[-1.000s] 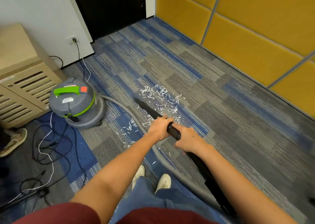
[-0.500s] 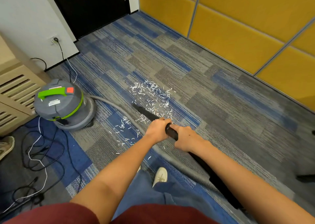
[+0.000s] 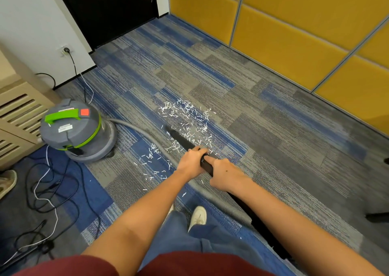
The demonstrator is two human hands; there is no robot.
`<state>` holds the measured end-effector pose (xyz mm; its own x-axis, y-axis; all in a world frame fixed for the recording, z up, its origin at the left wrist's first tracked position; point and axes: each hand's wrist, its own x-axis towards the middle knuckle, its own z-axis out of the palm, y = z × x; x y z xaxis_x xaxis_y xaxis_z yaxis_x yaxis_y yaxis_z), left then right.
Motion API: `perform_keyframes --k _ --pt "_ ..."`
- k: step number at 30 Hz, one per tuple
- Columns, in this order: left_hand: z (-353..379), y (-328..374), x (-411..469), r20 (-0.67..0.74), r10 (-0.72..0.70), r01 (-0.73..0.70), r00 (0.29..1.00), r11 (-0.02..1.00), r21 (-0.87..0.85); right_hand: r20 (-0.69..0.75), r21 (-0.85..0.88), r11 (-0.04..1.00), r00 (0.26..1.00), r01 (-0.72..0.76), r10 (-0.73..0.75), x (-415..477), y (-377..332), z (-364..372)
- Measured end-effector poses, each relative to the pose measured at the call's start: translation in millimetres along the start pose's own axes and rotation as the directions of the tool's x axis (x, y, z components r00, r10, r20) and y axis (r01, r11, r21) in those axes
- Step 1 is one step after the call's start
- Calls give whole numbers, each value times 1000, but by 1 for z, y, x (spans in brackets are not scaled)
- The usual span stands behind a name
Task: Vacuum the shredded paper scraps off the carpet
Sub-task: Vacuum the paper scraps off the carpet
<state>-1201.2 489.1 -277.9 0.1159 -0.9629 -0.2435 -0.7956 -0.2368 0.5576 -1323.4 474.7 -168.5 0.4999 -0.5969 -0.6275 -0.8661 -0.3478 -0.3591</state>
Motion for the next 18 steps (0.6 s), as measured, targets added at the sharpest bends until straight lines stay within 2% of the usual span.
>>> perform_keyframes --k 7,18 --pt "-1 -17 -8 -14 -24 24 1000 1000 12 21 1 1000 999 29 -29 3 -12 8" --pt "9 29 -2 55 56 -56 997 998 0 -15 35 998 998 -58 59 -16 23 0"
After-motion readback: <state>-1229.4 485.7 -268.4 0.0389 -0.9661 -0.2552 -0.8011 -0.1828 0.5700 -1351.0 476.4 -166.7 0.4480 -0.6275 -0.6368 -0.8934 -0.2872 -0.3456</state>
